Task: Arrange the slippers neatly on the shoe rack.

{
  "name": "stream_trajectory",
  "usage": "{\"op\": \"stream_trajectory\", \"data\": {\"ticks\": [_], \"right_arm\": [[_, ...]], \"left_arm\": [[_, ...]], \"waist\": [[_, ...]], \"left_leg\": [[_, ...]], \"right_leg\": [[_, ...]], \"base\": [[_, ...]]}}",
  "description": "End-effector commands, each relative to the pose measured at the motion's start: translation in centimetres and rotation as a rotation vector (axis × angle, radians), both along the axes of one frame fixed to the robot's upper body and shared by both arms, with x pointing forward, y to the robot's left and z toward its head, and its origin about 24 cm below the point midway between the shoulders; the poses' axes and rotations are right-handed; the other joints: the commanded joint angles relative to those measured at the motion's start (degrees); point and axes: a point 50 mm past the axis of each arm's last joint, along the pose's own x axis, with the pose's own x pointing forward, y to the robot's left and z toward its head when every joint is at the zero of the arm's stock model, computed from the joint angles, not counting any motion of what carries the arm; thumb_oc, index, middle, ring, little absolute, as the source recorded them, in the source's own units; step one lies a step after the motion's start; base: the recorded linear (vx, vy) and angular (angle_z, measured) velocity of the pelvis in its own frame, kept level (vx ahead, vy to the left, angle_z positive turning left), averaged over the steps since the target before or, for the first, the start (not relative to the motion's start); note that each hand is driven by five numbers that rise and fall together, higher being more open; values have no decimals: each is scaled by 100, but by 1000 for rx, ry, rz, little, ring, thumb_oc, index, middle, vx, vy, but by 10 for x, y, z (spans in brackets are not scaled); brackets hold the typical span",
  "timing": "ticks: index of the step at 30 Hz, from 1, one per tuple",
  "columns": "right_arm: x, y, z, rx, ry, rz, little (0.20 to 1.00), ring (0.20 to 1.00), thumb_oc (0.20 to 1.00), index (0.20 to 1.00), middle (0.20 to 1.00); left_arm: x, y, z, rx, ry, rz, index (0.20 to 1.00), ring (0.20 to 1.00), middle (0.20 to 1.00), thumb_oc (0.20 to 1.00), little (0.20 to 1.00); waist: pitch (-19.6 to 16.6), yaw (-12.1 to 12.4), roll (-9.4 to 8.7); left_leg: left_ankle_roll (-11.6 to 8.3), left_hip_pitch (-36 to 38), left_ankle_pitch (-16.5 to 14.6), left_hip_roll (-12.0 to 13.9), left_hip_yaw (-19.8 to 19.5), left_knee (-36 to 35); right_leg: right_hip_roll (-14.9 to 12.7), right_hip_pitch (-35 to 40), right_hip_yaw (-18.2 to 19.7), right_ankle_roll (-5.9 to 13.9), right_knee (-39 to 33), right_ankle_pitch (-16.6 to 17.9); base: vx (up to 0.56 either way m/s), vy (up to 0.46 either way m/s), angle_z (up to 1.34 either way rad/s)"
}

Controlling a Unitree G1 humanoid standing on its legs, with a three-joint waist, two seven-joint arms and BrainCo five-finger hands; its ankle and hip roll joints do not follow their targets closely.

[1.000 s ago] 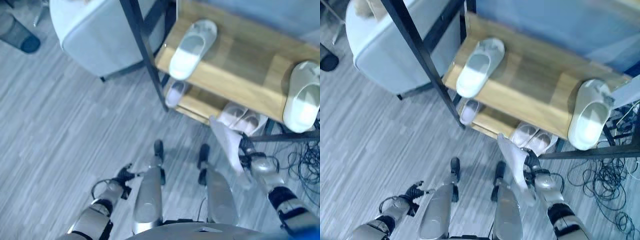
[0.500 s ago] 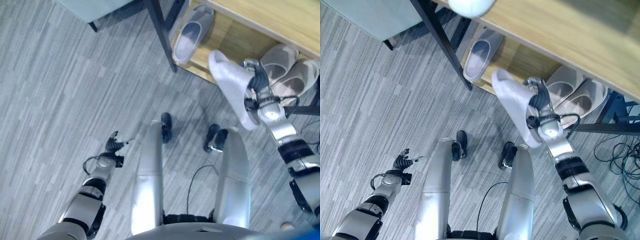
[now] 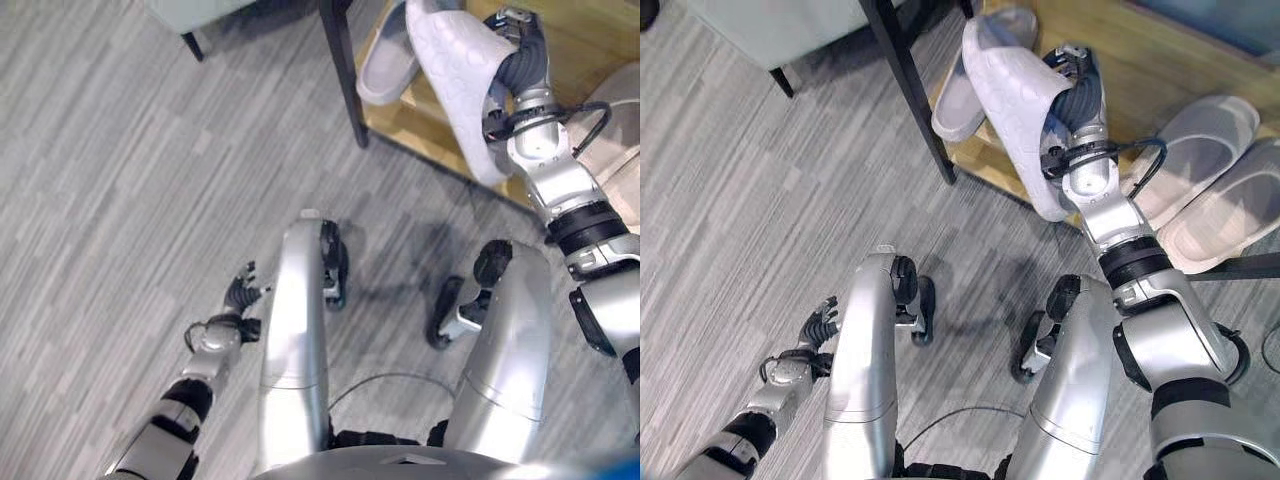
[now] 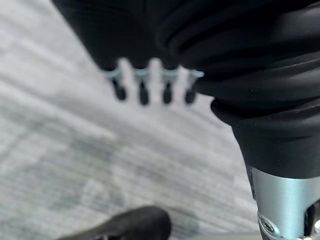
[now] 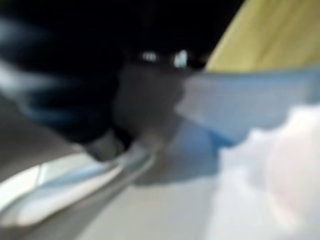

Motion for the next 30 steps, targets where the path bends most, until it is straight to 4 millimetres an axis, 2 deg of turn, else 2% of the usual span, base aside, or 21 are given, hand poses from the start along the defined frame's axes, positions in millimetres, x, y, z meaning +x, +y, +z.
{"op": "stream_trajectory", "data": {"ticks": [1, 5, 9, 14, 15, 18, 21, 28, 30], "right_arm": [[-15, 13, 55, -2, -205, 49, 200, 200, 200, 200, 200], [-7, 8, 62, 107, -206, -9, 200, 200, 200, 200, 200], [-1, 4, 66, 210, -191, -36, 200, 200, 200, 200, 200], [7, 16, 67, 205, -138, -25, 200, 200, 200, 200, 200], [12, 17, 64, 250, -103, -30, 200, 200, 200, 200, 200], [20, 21, 60, 273, -33, -57, 200, 200, 200, 200, 200], [27, 14, 53, 358, 36, -67, 200, 200, 200, 200, 200], [28, -8, 50, 414, 68, -140, 200, 200, 200, 200, 200], [28, -8, 51, 410, 64, -147, 200, 200, 200, 200, 200]], "left_arm": [[-14, -5, -8, 15, 26, -42, 1000, 1000, 1000, 1000, 1000], [-30, 0, -20, 55, 104, -50, 1000, 1000, 1000, 1000, 1000], [-34, 3, -25, 84, 142, -48, 1000, 1000, 1000, 1000, 1000], [-46, 9, -35, 121, 208, -46, 1000, 1000, 1000, 1000, 1000], [-55, 9, -42, 86, 252, -13, 1000, 1000, 1000, 1000, 1000], [-59, 9, -47, 25, 274, 44, 1000, 1000, 1000, 1000, 1000], [-60, 12, -47, 44, 277, 50, 1000, 1000, 1000, 1000, 1000], [-65, 22, -47, 65, 285, 102, 1000, 1000, 1000, 1000, 1000], [-67, 22, -48, 67, 292, 101, 1000, 1000, 1000, 1000, 1000]], "waist": [[216, 127, 76], [216, 137, 96], [216, 149, 83], [216, 170, 44], [216, 192, 53], [216, 232, 55], [216, 282, 82], [216, 342, 73], [216, 348, 69]], "left_leg": [[464, 454, -949, -185, -77, 181], [449, 454, -1058, -159, -79, 411], [428, 454, -1055, -152, -78, 446], [392, 454, -1096, -119, -49, 516], [380, 454, -1103, -126, -59, 539], [377, 454, -1128, -119, -22, 567], [364, 454, -1199, -117, -30, 681], [364, 454, -1274, -136, -46, 834], [362, 454, -1286, -139, -57, 860]], "right_leg": [[318, 269, 560, -235, 100, 561], [303, 275, 683, -205, 386, 549], [292, 286, 723, -219, 472, 536], [262, 323, 760, -245, 524, 546], [261, 341, 767, -242, 555, 549], [257, 346, 828, -252, 596, 538], [221, 395, 843, -237, 671, 539], [206, 453, 897, -217, 778, 514], [207, 454, 907, -219, 795, 509]], "base": [[38, 19, -11], [30, 19, -8], [4, 9, -2], [0, 0, 0], [0, 0, 0], [0, 0, 0], [4, 16, 3], [1, 3, 0], [0, 0, 0]]}}
